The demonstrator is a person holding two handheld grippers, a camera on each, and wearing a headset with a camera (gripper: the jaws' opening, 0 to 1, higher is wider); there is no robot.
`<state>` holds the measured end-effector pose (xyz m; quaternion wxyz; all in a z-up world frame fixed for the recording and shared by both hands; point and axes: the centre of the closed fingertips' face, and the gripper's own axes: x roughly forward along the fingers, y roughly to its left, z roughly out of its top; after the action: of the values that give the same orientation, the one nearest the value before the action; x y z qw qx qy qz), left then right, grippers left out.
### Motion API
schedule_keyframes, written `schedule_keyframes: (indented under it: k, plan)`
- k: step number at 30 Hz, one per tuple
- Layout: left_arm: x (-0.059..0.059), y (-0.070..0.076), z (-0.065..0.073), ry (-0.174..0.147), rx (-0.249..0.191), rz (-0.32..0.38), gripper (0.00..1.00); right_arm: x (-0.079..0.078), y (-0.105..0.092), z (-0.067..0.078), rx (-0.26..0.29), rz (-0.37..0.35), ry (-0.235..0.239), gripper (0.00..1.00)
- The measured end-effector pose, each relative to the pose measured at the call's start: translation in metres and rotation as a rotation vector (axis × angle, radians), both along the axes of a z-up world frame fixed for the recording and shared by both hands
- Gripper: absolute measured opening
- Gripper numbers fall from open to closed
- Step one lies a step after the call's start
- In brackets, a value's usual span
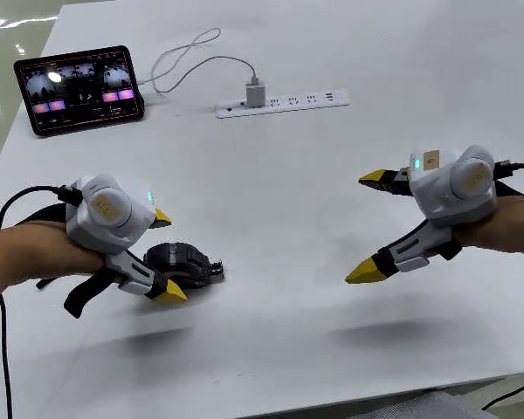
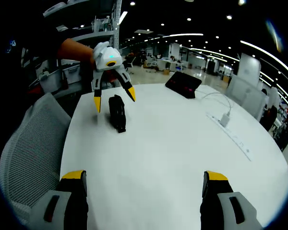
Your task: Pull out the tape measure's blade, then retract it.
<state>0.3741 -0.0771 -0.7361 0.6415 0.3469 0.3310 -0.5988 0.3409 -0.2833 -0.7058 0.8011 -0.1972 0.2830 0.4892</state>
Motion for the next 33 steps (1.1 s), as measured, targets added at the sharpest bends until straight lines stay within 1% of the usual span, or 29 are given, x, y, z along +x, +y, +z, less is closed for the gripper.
schedule_keyframes:
  k: [2, 3, 4, 5, 6, 7, 9, 12, 14, 15, 16, 19, 20, 22, 24, 25, 26, 27, 28, 31, 33]
  plan:
    - [0.000, 0.000, -0.003, 0.001, 0.011, -0.001, 0.68, 0.001, 0.004, -0.002, -0.002, 0.009, -0.007, 0.99]
    - [-0.001, 0.002, -0.007, 0.011, 0.037, -0.008, 0.68, 0.002, 0.008, -0.004, -0.002, 0.015, -0.004, 0.99]
    - [-0.001, 0.003, -0.009, 0.012, 0.051, -0.008, 0.67, 0.003, 0.011, -0.006, 0.001, 0.022, 0.002, 0.99]
    - [-0.001, 0.003, -0.011, 0.015, 0.053, -0.007, 0.66, 0.004, 0.014, -0.006, 0.004, 0.026, 0.005, 0.99]
    - [-0.002, 0.003, -0.013, 0.033, 0.058, -0.005, 0.65, 0.005, 0.019, -0.007, 0.008, 0.033, 0.007, 0.99]
    - [-0.003, 0.003, -0.014, 0.043, 0.058, 0.002, 0.65, 0.006, 0.023, -0.007, 0.011, 0.037, 0.006, 0.99]
    - [-0.003, 0.003, -0.016, 0.048, 0.063, 0.007, 0.65, 0.007, 0.029, -0.008, 0.015, 0.048, 0.005, 0.99]
    - [-0.003, 0.004, -0.018, 0.032, 0.073, 0.000, 0.63, 0.009, 0.038, -0.009, 0.025, 0.058, 0.011, 0.99]
    - [-0.002, 0.004, -0.020, 0.026, 0.079, -0.009, 0.61, 0.010, 0.044, -0.011, 0.023, 0.064, 0.012, 0.99]
    - [-0.003, 0.003, -0.019, 0.018, 0.074, -0.015, 0.60, 0.010, 0.046, -0.011, 0.025, 0.068, 0.011, 0.99]
    - [-0.004, 0.000, -0.017, 0.010, 0.057, -0.028, 0.59, 0.011, 0.050, -0.011, 0.028, 0.073, 0.010, 0.99]
    - [-0.004, -0.002, -0.017, 0.007, 0.054, -0.033, 0.55, 0.013, 0.060, -0.014, 0.030, 0.078, 0.008, 0.99]
    - [-0.004, -0.002, -0.017, 0.001, 0.058, -0.035, 0.53, 0.013, 0.064, -0.017, 0.032, 0.086, 0.014, 0.99]
    - [-0.003, -0.002, -0.018, 0.001, 0.062, -0.032, 0.50, 0.016, 0.069, -0.021, 0.028, 0.096, 0.014, 0.99]
    - [-0.002, -0.001, -0.021, -0.008, 0.081, -0.032, 0.47, 0.018, 0.075, -0.023, 0.029, 0.107, 0.015, 0.99]
    - [0.001, 0.000, -0.022, -0.027, 0.098, -0.037, 0.44, 0.020, 0.079, -0.024, 0.025, 0.108, 0.017, 0.99]
    - [0.005, 0.001, -0.023, -0.060, 0.117, -0.045, 0.37, 0.021, 0.080, -0.026, 0.020, 0.104, 0.024, 0.99]
    - [0.009, 0.003, -0.023, -0.093, 0.133, -0.060, 0.33, 0.022, 0.082, -0.027, 0.022, 0.107, 0.027, 0.99]
    - [0.003, -0.001, -0.025, -0.061, 0.128, -0.052, 0.33, 0.023, 0.085, -0.026, 0.028, 0.114, 0.024, 0.99]
    - [0.003, 0.000, -0.026, -0.063, 0.136, -0.059, 0.32, 0.025, 0.092, -0.027, 0.031, 0.122, 0.026, 0.99]
    - [0.004, 0.000, -0.026, -0.065, 0.130, -0.068, 0.32, 0.027, 0.096, -0.028, 0.036, 0.123, 0.027, 0.99]
